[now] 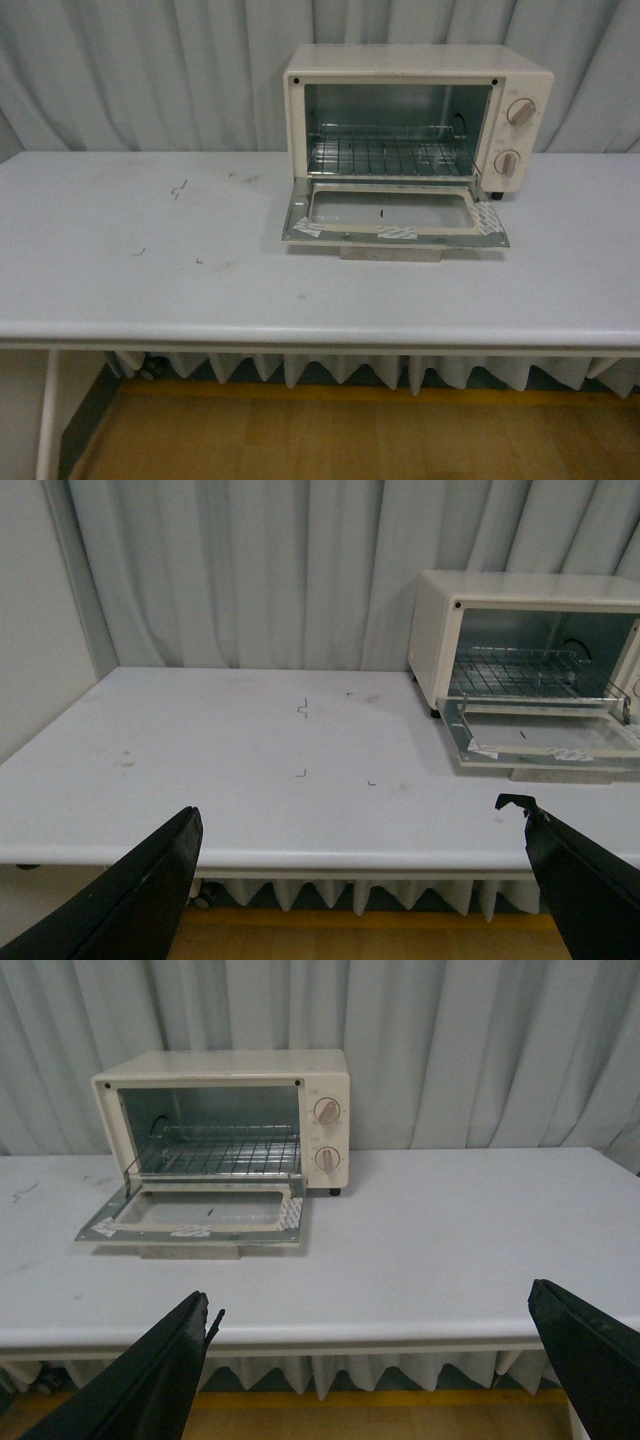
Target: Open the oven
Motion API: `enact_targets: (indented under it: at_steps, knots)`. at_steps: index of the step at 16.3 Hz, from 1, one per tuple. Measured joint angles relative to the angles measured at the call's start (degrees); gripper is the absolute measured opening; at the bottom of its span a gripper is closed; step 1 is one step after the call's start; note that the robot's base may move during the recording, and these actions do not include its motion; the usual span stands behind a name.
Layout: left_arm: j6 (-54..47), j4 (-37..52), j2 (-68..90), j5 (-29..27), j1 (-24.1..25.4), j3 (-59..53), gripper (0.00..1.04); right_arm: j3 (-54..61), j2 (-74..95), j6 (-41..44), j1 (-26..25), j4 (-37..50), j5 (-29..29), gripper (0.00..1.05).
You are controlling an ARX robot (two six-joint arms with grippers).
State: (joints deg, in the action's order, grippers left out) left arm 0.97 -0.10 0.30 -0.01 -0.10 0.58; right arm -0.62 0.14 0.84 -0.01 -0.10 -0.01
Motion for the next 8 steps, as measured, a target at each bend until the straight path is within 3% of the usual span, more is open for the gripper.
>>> enact_targets:
  at_steps: [8]
  knots:
    - [-0.02,-0.11,0.0,0.02,0.0,0.0,0.98,0.0,0.0,0.0,0.0,-0.13,0.07,0.98]
